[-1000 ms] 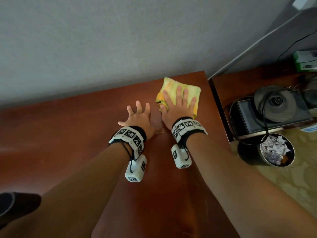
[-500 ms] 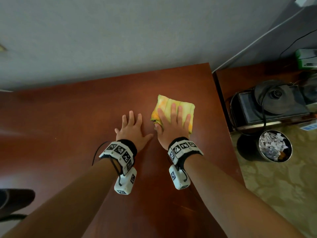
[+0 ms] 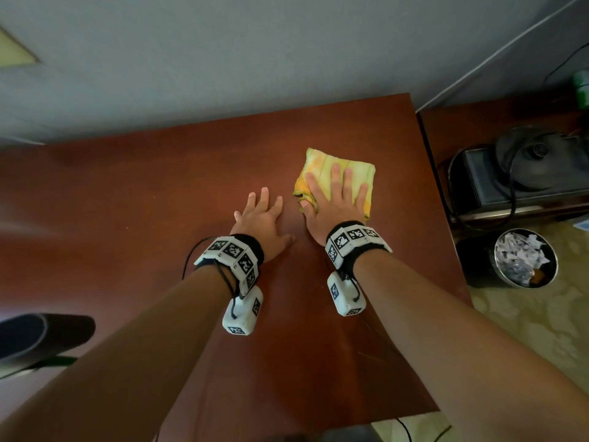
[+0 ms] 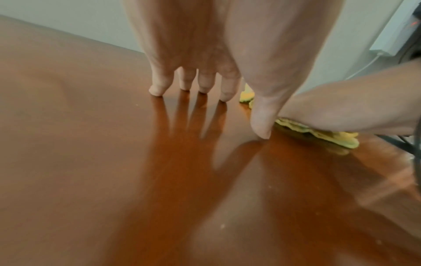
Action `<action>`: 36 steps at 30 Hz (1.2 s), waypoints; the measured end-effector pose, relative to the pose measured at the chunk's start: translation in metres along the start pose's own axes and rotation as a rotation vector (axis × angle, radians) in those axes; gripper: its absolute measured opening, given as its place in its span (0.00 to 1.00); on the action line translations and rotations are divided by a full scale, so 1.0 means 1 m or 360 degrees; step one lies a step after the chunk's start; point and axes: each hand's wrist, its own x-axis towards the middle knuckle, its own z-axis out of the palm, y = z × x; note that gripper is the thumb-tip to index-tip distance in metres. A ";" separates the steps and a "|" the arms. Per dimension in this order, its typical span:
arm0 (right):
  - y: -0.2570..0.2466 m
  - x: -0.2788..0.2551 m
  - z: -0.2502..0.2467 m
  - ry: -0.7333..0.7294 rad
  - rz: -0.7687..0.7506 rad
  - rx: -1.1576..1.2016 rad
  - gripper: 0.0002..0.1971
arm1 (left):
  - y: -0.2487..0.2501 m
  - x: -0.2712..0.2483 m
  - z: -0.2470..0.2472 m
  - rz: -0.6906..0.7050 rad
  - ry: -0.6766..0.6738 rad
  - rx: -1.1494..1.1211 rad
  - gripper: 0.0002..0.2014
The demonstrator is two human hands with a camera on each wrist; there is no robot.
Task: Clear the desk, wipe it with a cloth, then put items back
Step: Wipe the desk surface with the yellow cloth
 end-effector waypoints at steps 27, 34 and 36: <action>-0.091 -0.278 0.100 0.0004 -0.0168 0.0075 0.30 | -0.038 -0.139 0.085 0.0113 0.0146 -0.0032 0.29; -0.047 -0.290 0.098 -0.0045 -0.0293 -0.0031 0.29 | -0.019 -0.153 0.108 0.0061 0.0132 0.0033 0.28; -0.029 -0.288 0.094 -0.0053 -0.0165 -0.0033 0.29 | -0.018 -0.154 0.110 0.0059 0.0115 0.0051 0.29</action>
